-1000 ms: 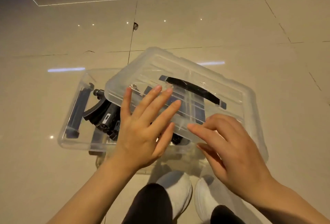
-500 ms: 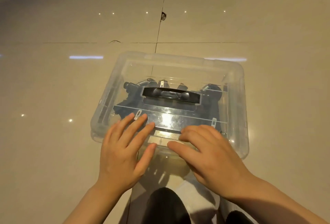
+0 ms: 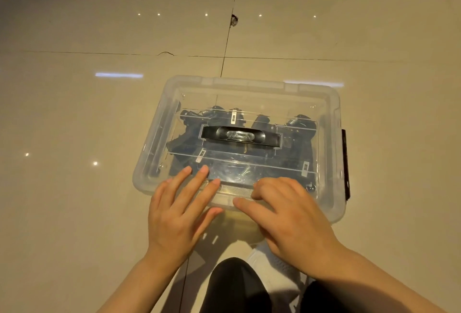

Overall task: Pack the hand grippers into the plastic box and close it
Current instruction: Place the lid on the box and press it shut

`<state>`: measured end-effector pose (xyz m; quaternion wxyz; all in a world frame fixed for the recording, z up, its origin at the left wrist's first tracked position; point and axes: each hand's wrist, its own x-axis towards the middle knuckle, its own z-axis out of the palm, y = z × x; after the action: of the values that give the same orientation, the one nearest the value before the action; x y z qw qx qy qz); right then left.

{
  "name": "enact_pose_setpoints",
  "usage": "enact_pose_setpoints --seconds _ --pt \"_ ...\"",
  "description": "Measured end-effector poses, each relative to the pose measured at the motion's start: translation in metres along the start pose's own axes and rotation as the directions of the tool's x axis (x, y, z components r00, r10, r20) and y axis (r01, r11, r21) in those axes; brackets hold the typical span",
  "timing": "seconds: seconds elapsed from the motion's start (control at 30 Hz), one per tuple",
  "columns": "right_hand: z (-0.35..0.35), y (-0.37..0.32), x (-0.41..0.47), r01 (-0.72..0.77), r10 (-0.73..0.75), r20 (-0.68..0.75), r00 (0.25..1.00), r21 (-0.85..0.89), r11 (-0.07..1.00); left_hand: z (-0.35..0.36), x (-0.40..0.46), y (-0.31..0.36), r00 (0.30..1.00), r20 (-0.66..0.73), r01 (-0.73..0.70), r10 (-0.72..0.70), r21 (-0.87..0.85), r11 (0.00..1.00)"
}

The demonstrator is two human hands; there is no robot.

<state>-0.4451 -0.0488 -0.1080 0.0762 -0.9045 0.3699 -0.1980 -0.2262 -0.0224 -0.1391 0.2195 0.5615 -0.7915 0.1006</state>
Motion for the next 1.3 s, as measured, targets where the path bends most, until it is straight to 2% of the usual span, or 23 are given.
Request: enact_pose_setpoints --seconds 0.1,0.2,0.3,0.37,0.43,0.5,0.53,0.6,0.7,0.77,0.87,1.0,1.17,1.23,1.3 --pt "-0.001 0.0 0.0 0.016 -0.016 -0.017 1.0 -0.005 1.0 -0.001 0.0 0.0 1.0 0.021 -0.001 0.001 0.005 1.0" --pt "-0.005 0.002 0.001 0.005 -0.007 0.038 0.999 0.049 0.999 -0.01 0.007 0.002 0.998 0.069 -0.002 0.003 -0.013 1.0" --pt "-0.009 0.002 0.002 -0.068 0.052 0.087 0.995 0.187 0.98 -0.016 0.038 0.002 0.98 0.196 -0.04 0.033 0.032 0.999" --pt "-0.015 0.005 0.001 -0.148 0.141 0.043 0.989 0.329 0.933 -0.011 0.067 0.005 0.95 0.309 -0.055 0.046 0.023 0.998" --pt "-0.026 0.016 -0.003 -0.286 0.349 -0.068 0.935 0.439 0.852 -0.005 0.095 0.011 0.925 0.378 -0.025 0.03 -0.018 1.0" --pt "-0.037 0.035 -0.01 -0.448 0.578 -0.143 0.803 0.495 0.744 0.002 0.113 0.02 0.912 0.41 0.024 -0.005 -0.04 0.999" --pt "-0.042 0.046 -0.013 -0.522 0.648 -0.151 0.747 0.471 0.711 0.007 0.119 0.026 0.905 0.425 0.037 -0.014 -0.047 0.998" --pt "-0.044 0.066 -0.021 -0.634 0.716 -0.111 0.689 0.387 0.669 0.019 0.125 0.042 0.885 0.466 0.026 0.005 -0.059 0.998" --pt "-0.031 0.078 -0.028 -0.743 0.816 0.061 0.575 0.456 0.49 0.033 0.126 0.057 0.87 0.492 0.0 0.026 -0.053 0.999" --pt "-0.02 0.077 -0.032 -0.772 0.844 0.131 0.52 0.496 0.398 0.034 0.128 0.057 0.868 0.496 0.016 0.018 -0.064 0.998" --pt "-0.013 0.077 -0.035 -0.76 0.86 0.189 0.474 0.581 0.291 0.033 0.131 0.057 0.87 0.493 0.021 0.024 -0.084 0.996" --pt "-0.02 0.081 -0.033 -0.731 0.834 0.269 0.483 0.648 0.214 0.033 0.132 0.06 0.858 0.512 0.012 0.033 -0.084 0.996" --pt "-0.038 0.084 -0.033 -0.738 0.826 0.366 0.429 0.669 0.088 0.035 0.133 0.058 0.845 0.534 0.003 0.035 -0.07 0.998" --pt "-0.038 0.083 -0.034 -0.754 0.853 0.316 0.416 0.644 0.129 0.035 0.133 0.057 0.845 0.533 -0.006 0.043 -0.072 0.997" --pt "-0.04 0.077 -0.033 -0.768 0.871 0.161 0.464 0.564 0.305 0.036 0.133 0.057 0.845 0.532 -0.017 0.048 -0.064 0.998"
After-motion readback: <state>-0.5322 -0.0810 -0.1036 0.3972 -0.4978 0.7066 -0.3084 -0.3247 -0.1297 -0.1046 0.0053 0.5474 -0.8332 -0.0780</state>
